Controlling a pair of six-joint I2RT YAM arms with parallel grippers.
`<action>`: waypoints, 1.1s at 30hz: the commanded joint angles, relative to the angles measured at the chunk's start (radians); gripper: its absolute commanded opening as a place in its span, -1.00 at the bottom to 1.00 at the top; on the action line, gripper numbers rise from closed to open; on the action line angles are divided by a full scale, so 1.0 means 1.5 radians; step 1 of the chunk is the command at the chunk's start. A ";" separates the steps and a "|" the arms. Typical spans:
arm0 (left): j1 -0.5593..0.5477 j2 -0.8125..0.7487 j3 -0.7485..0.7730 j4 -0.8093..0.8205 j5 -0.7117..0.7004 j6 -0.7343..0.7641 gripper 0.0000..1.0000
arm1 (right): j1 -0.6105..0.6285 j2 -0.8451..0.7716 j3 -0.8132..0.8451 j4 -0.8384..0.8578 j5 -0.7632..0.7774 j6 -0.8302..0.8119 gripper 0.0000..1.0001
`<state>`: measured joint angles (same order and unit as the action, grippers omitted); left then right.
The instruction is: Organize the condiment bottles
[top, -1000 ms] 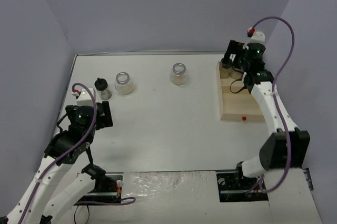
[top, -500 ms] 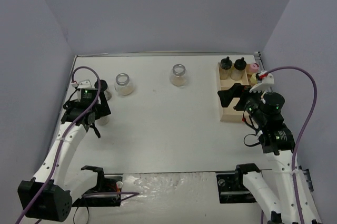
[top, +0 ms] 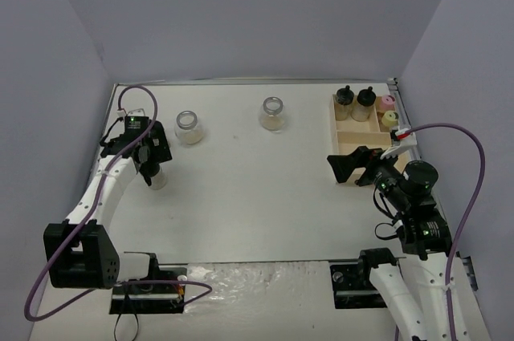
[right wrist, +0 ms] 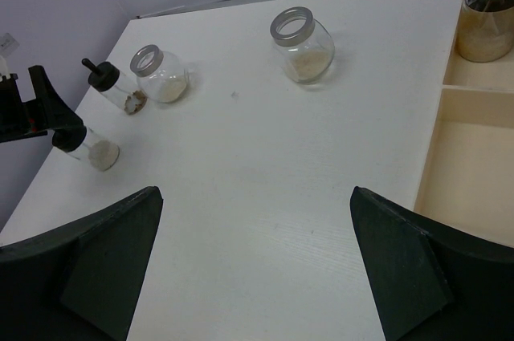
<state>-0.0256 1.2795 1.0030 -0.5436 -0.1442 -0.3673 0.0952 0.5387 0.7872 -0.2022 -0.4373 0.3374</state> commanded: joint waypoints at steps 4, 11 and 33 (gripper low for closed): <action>0.010 0.037 0.027 0.024 0.004 0.012 0.91 | 0.004 -0.011 0.002 0.036 -0.026 -0.002 1.00; 0.014 0.068 0.037 0.025 0.023 0.009 0.51 | 0.003 -0.031 -0.002 0.023 -0.026 -0.007 1.00; -0.346 0.163 0.242 -0.011 0.035 -0.050 -1.00 | 0.002 -0.061 0.007 -0.038 -0.029 -0.041 1.00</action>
<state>-0.4365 1.4454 1.2178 -0.5930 -0.0592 -0.4039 0.0952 0.4482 0.7761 -0.2841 -0.4613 0.3047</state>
